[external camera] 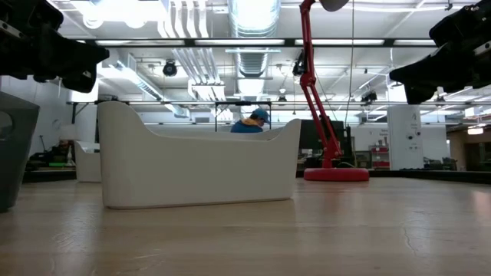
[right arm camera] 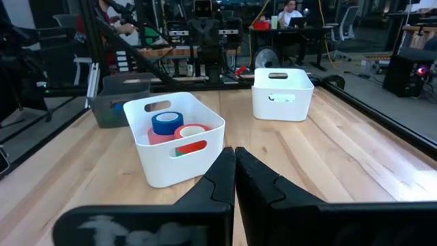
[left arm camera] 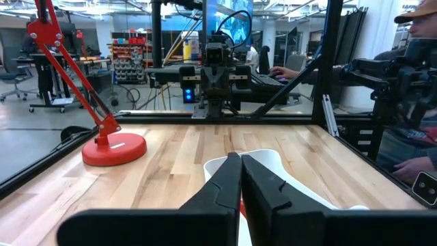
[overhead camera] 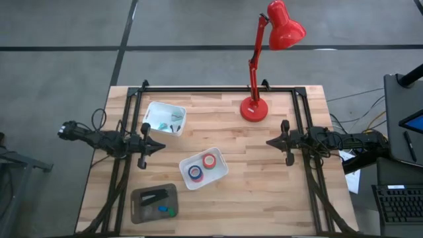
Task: Pick and place Stapler, Stapler remover, tape
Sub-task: Return to Home Position
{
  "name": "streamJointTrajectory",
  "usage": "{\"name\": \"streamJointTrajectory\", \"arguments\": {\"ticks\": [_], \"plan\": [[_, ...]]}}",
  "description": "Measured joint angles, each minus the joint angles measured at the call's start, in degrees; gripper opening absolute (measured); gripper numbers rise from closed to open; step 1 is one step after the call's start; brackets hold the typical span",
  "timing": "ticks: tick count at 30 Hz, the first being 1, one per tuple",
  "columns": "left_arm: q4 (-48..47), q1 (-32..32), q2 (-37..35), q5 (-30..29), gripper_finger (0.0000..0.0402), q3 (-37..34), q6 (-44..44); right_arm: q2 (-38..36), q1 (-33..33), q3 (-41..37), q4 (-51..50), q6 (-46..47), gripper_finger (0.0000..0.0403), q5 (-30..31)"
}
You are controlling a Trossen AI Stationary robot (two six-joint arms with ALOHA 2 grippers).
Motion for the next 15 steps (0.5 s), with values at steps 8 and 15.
{"name": "streamJointTrajectory", "arguments": {"ticks": [8,15], "plan": [[0.0,0.0,0.0,0.0,0.0019,0.0,0.0,0.0,0.0,0.0,0.0,0.0,0.0008,0.0],[0.0,0.0,0.0,0.0,0.0014,0.0,0.0,0.0,0.0,0.0,0.0,0.1,0.0008,0.0]]}}
